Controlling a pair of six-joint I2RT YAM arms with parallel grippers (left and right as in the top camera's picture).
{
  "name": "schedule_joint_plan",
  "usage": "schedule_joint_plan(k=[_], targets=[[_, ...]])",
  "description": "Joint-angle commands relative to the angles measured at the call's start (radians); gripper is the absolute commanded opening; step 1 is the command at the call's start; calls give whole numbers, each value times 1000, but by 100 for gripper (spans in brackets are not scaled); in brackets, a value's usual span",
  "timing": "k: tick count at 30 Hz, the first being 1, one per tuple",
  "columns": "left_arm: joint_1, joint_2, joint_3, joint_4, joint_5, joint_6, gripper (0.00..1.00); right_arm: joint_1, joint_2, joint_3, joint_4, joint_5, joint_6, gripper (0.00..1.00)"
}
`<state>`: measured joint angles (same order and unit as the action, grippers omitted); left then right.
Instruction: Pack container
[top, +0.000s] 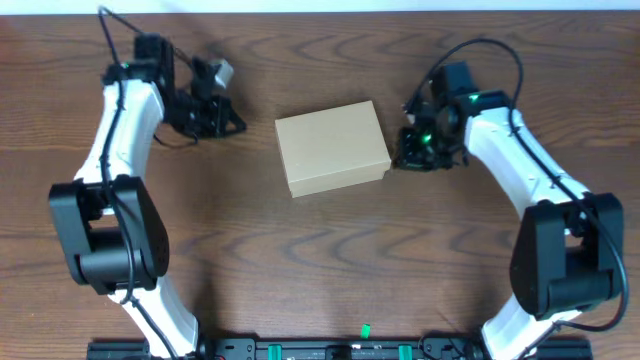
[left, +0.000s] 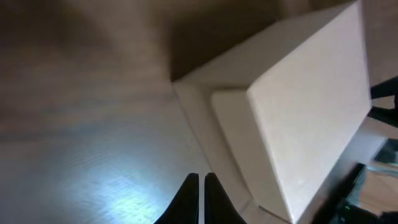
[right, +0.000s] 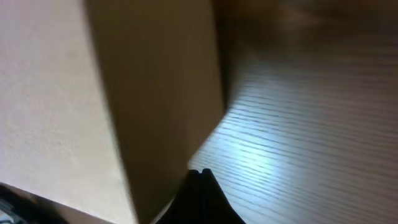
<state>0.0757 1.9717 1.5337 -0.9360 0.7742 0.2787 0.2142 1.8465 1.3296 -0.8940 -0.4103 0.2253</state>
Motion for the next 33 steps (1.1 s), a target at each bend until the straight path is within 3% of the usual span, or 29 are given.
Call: schedule_joint_plan(k=[1,15,21,28,29,30,31,32,33], targets=[[1,3,-61,26,77,-33,6,41,5,-8,32,-16,32,1],[2,-2,-74,75,76,-100,6,76,3,-2,78,-5,40,1],[51,-114,47,-9,-3,-91,6,48,-56,159,-77,220,40,1],[49,-347,68,-20,-23,53,6,49,-271,224,-9,257,28,2],[49,-368,68,-18,-23,64,13,49,-296,224,-2,269,28,10],[49,-387,68,-12,-23,66,28,49,-324,224,2,281,28,24],[49,-406,68,-3,-23,66,52,49,-349,224,1,299,28,52],[49,-420,68,5,-23,66,95,49,-370,224,-1,326,29,99],[49,-430,68,13,-25,66,95,49,-385,224,-4,337,29,99]])
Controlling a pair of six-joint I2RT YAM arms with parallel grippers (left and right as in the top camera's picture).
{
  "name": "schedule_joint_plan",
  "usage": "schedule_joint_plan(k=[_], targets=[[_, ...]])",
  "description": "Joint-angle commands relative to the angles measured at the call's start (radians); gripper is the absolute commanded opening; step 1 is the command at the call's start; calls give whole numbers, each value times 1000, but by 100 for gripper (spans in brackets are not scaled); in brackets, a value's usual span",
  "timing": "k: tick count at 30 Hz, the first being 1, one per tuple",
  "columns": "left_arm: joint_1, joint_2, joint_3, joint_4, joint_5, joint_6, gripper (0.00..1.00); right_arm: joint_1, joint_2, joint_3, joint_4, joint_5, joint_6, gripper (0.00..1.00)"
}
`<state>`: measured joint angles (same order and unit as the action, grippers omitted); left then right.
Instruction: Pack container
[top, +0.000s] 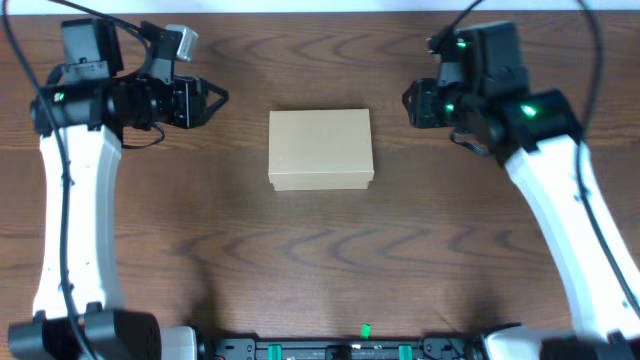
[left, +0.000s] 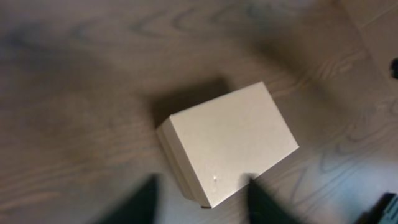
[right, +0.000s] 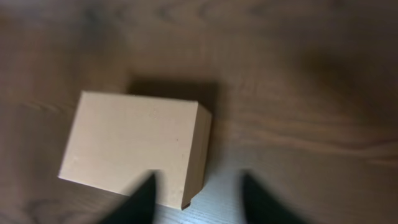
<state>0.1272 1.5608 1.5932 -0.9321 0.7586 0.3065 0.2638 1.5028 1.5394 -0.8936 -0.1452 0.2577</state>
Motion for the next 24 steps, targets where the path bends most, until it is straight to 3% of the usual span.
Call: schedule_joint_plan(k=[1,15,19,24], targets=[[-2,-26,8,14,-11,38,95,-1,-55,14,-9,72,-3,99],[-2,-31,6,-13,-13,39,95,-1,-82,14,-19,70,-4,99],[-2,-31,6,-76,-224,37,95,-1,-82,14,-19,70,-4,99],[0,-37,6,-132,-369,29,95,-1,-82,14,-19,70,-4,99]])
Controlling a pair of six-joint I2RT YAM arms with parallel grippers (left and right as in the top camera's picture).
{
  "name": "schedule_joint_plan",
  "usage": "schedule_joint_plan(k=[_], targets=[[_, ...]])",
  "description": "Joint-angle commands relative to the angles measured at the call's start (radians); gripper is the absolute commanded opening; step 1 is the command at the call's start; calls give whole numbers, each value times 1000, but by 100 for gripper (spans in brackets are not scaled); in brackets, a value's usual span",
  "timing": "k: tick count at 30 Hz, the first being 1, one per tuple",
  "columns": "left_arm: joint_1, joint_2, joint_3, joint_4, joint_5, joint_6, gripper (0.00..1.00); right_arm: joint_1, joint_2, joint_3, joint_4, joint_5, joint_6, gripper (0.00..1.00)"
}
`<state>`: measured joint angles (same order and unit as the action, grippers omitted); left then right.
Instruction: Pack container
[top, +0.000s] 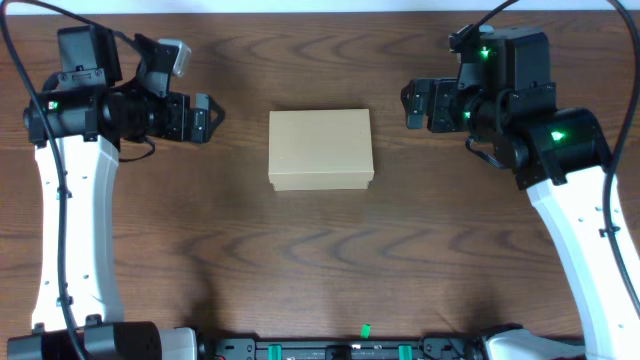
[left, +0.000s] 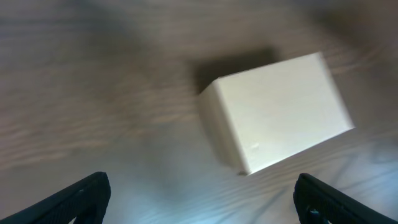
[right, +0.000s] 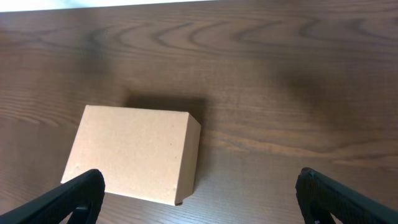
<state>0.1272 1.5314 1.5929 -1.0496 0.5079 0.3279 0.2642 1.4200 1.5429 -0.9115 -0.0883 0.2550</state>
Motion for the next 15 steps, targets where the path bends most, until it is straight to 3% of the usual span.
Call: schedule_joint_plan(k=[1,4,8,12,15], targets=[[1,-10,6,-23,-130,4,95,-1,1,11,-2,13,-1,99],[-3,-35,6,-13,-123,-37,95,-1,1,11,-2,13,-1,98],[-22,-131,4,31,-154,-241,95,-1,1,11,-2,13,-1,99],[-119,-310,-73,118,-321,-274,95,-1,1,11,-2,13,-1,99],[-180,-426,-203,206,-437,-363,95,-1,1,11,-1,13,-1,99]])
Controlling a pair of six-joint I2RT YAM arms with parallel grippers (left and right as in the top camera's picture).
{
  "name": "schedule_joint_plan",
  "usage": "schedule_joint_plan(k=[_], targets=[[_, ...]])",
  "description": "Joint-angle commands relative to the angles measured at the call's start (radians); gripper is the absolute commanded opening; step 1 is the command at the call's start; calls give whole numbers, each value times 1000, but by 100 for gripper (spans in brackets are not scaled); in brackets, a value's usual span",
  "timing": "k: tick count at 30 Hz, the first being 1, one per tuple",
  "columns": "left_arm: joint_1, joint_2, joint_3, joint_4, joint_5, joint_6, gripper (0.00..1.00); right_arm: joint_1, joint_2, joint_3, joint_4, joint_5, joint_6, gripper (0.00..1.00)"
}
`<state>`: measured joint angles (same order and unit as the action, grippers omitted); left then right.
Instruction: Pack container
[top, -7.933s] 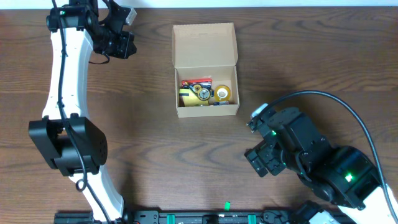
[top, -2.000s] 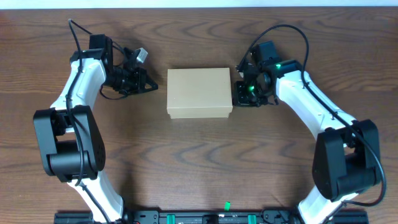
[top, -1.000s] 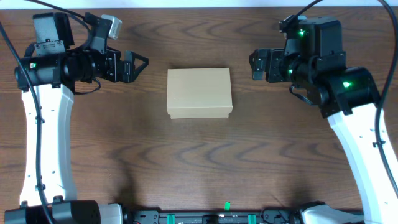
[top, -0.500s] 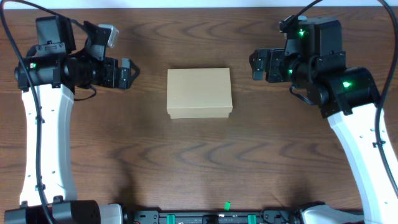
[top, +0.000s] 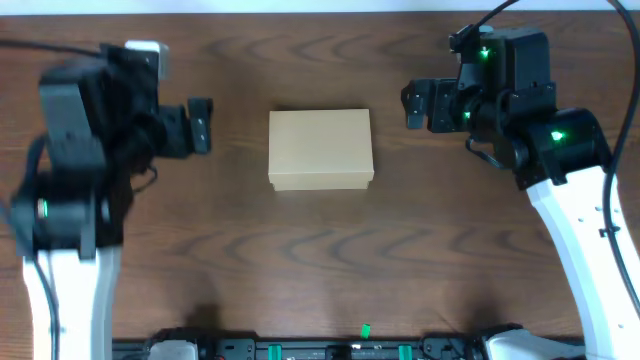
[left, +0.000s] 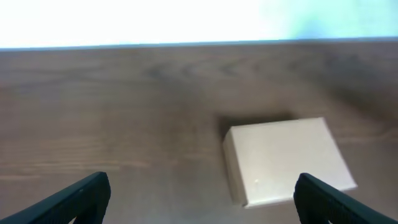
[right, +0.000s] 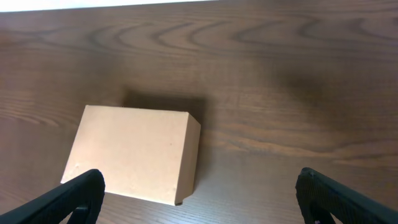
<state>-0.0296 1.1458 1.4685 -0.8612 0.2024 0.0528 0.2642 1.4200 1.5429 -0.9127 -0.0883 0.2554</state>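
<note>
A closed tan cardboard box (top: 320, 150) lies flat and square in the middle of the wooden table. My left gripper (top: 200, 125) hovers to its left, open wide and empty. In the left wrist view the box (left: 289, 158) sits ahead and to the right of the left gripper (left: 199, 205), well apart from it. My right gripper (top: 410, 106) hangs to the box's right, open wide with nothing in it. In the right wrist view the box (right: 134, 152) lies ahead and to the left of the right gripper (right: 202, 202), untouched.
The dark wooden table (top: 320, 270) ends at a pale far edge (left: 186, 25). A black rail (top: 330, 350) with small green parts runs along the near edge. Nothing but the box lies on the table.
My left arm has shifted and its camera has tilted up: its view now takes in the table's far edge, with the box smaller. The right arm, the box and both open grippers are unchanged.
First both grippers were shut and low on the table, the right one against the right side of a skewed box. Then the box lay square, with both arms raised away and the jaws parting. After that both grippers stood wide open, as they are now.
</note>
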Motion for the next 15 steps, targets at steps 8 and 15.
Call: schedule_joint_plan(k=[8,15], targets=[[-30,-417,-603,347,-125,-132,95,-1,1,11,0,13,-2,99],[-30,-816,-981,454,-124,-188,95,-1,1,11,0,13,-2,99]])
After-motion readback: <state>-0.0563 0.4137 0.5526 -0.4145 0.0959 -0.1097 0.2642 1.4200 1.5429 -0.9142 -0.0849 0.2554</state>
